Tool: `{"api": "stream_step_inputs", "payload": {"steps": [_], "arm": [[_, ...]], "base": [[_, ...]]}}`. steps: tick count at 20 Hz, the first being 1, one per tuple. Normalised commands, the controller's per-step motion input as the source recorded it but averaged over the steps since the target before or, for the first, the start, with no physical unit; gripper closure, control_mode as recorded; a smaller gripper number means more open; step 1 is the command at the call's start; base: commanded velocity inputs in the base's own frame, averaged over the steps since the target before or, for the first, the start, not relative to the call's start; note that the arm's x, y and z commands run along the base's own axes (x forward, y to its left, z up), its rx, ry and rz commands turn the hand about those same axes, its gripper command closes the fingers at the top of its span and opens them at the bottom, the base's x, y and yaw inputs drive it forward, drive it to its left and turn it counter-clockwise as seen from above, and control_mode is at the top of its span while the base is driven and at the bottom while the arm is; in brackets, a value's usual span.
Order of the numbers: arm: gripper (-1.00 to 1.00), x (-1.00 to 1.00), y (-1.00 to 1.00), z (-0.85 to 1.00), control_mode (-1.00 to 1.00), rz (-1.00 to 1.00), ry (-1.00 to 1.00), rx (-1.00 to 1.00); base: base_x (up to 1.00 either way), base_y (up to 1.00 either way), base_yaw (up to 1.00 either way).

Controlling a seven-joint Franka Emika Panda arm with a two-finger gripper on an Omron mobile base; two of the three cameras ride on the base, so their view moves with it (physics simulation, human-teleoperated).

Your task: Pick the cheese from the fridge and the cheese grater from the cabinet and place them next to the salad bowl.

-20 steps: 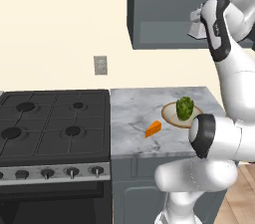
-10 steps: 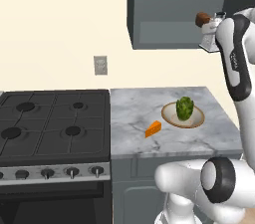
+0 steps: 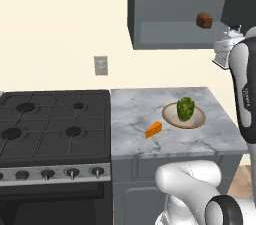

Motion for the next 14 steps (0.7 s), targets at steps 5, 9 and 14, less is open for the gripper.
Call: {"api": "stream_step_inputs", "payload": {"steps": [5, 9, 14], "arm": [[1.00, -0.30, -0.02, -0.62, -1.00, -0.02, 0.00, -0.02], [1.00, -0.10, -0.01, -0.28, -1.00, 0.00, -0.08, 0.03], [1.00, -0.06, -0.02, -0.39, -1.00, 0.00, -0.04, 0.02]], "base": [[0.00, 0.00, 0.00], [0.00, 0.00, 0.00], [0.00, 0.00, 0.00]]}}
